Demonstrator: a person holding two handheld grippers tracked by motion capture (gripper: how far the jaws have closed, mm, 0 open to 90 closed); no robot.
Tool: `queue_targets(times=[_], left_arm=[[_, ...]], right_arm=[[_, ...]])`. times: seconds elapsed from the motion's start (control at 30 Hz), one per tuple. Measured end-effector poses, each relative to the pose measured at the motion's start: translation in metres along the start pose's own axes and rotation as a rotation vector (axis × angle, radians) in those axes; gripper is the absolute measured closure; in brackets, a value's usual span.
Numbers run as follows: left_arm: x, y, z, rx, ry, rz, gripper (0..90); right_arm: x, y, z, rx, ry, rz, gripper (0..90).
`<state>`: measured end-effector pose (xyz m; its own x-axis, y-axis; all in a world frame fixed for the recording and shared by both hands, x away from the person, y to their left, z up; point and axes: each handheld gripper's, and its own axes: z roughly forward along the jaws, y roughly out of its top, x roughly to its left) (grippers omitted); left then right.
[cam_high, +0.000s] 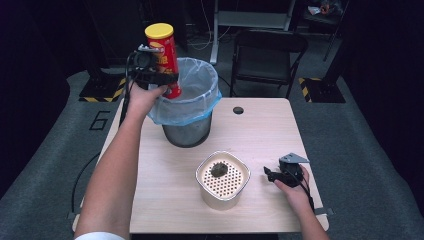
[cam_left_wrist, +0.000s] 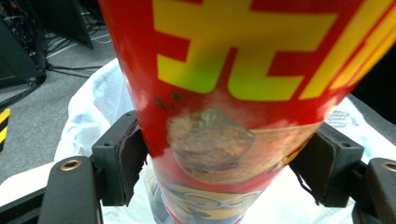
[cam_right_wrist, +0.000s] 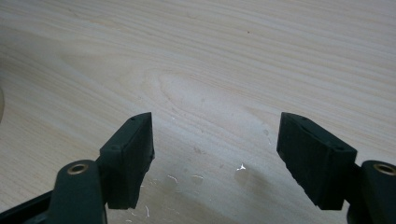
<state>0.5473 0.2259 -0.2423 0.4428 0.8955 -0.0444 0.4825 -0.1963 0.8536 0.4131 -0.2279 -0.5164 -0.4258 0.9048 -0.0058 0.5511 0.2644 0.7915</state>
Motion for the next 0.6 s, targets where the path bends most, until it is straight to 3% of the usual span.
queue_targets(times=[0.23,0.43,0.53,0.6], left_arm=[[0.007,-0.004,0.012,0.034,0.0,-0.016,24.4],[0.011,-0.004,0.019,0.072,0.005,0.007,24.1],[0.012,-0.004,0.023,0.095,0.014,-0.003,23.9],[0.012,-0.004,0.026,0.098,0.024,-0.02,17.7]], right_arm=[[0.001,0.0,0.001,0.004,0.004,-0.006,26.7],[0.001,0.0,0.002,0.007,-0.001,-0.002,26.7],[0.001,0.0,0.002,0.005,0.012,0.0,26.7],[0.001,0.0,0.003,0.007,-0.001,-0.004,26.7]])
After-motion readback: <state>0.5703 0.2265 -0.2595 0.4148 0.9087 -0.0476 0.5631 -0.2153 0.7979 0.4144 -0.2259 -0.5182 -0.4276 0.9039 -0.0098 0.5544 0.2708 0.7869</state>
